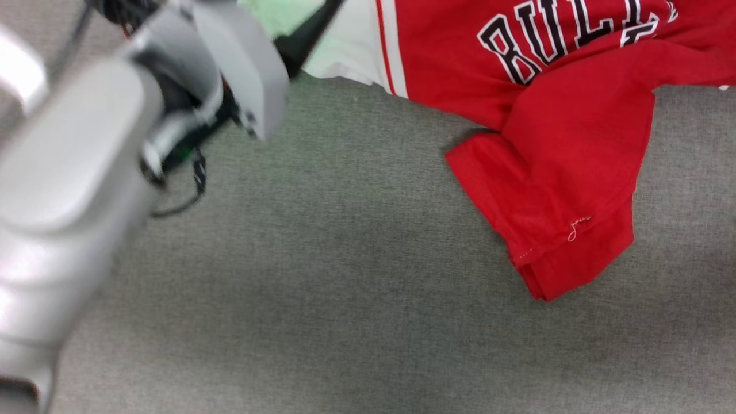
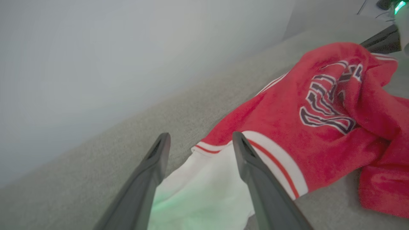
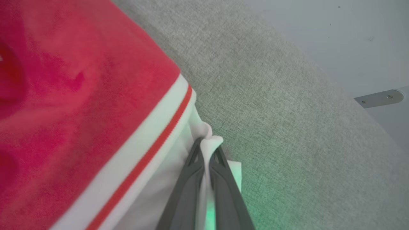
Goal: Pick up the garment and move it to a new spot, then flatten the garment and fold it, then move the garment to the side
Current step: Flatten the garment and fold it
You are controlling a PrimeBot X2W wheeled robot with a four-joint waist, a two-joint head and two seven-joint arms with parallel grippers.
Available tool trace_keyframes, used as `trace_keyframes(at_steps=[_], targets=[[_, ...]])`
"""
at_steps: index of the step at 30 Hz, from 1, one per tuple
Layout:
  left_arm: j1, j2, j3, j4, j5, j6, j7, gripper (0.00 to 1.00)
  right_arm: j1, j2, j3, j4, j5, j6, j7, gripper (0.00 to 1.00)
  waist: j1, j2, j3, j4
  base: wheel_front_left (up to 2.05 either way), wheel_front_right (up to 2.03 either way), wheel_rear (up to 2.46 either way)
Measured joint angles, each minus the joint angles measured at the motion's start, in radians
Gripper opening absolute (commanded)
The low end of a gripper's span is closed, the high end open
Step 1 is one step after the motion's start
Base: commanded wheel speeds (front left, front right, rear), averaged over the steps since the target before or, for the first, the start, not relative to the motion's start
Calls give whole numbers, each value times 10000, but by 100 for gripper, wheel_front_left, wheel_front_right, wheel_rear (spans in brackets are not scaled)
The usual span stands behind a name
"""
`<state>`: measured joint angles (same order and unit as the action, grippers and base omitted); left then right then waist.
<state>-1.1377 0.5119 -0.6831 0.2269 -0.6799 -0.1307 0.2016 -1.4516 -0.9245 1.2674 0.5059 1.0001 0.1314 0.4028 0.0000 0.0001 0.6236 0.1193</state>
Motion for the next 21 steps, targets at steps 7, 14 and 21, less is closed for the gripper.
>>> trace_keyframes(at_steps=[7,14,21], targets=[[-2336,280,-1933,2410,-2602,2,2838,100,-342,332,8,-105,-17,-2,-54,0,0,0,292,-328,0,0,0],[-3105,360,-2863,3145,-4740,2,4474,100,-500,548,-33,-270,-232,-8,21,0,0,0,550,-631,0,0,0],[-3430,610,-3710,2769,-5674,35,4801,0,-549,633,-42,-234,-314,-8,-123,0,0,-1,631,-706,0,0,0]])
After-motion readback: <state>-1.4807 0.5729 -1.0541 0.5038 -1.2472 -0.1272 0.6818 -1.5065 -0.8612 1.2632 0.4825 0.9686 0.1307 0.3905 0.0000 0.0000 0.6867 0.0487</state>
